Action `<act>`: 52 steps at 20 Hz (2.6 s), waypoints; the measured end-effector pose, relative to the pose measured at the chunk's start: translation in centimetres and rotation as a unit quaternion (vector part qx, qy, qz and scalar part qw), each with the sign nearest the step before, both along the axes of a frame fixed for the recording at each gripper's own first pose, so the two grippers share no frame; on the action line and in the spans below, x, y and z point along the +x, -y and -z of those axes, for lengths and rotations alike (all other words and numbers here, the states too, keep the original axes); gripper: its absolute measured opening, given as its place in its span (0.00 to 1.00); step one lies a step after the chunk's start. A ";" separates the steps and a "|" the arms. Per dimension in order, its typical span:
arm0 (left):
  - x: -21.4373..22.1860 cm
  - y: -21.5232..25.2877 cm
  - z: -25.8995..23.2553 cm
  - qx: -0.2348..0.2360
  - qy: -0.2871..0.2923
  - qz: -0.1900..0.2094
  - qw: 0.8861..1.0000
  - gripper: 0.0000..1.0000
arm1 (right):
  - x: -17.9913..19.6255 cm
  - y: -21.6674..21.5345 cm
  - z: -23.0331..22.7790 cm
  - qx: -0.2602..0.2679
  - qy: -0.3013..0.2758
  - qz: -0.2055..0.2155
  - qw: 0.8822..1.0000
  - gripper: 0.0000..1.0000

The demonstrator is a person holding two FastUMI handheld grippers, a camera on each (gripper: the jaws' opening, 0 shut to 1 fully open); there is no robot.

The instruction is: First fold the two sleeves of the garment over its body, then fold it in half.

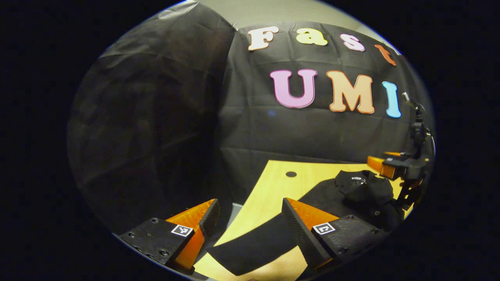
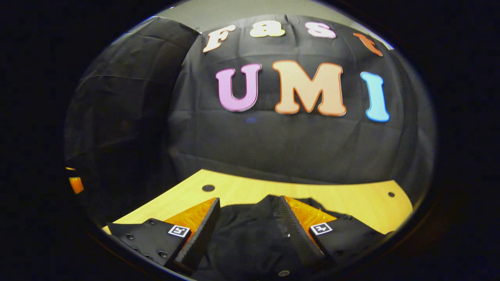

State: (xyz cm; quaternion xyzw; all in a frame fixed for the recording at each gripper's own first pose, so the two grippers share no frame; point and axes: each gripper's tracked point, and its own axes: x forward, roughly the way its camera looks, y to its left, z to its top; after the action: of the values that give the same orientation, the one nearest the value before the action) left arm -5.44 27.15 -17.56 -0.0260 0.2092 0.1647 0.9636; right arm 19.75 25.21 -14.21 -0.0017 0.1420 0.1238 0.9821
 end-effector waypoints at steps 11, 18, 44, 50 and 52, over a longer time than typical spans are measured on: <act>-4.6 -0.8 14.7 -0.085 -0.187 -0.017 0.978 0.95 | -2.8 5.3 -0.7 -0.049 0.003 0.052 0.997 0.96; -6.1 -0.3 20.0 -0.128 -0.237 -0.044 0.962 0.95 | -4.2 6.6 -0.6 -0.077 -0.005 0.064 0.995 0.98; -0.5 0.7 10.2 -0.129 -0.092 -0.046 0.986 0.00 | -7.1 16.6 -1.4 -0.050 0.009 0.116 0.992 0.98; 4.2 4.0 4.1 -0.118 -0.036 -0.007 0.992 0.00 | -8.4 21.8 -0.5 -0.041 0.002 0.144 0.989 0.98; 5.8 5.6 1.8 -0.105 -0.018 0.017 0.994 0.00 | -9.0 23.5 -0.1 -0.038 -0.002 0.153 0.988 0.98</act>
State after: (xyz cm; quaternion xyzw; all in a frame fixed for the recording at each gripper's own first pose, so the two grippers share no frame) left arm 0.37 21.53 -19.39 -0.1204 0.2434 0.1262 0.9541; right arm 10.76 1.72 -14.15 -0.0170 0.1467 -0.0333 0.9885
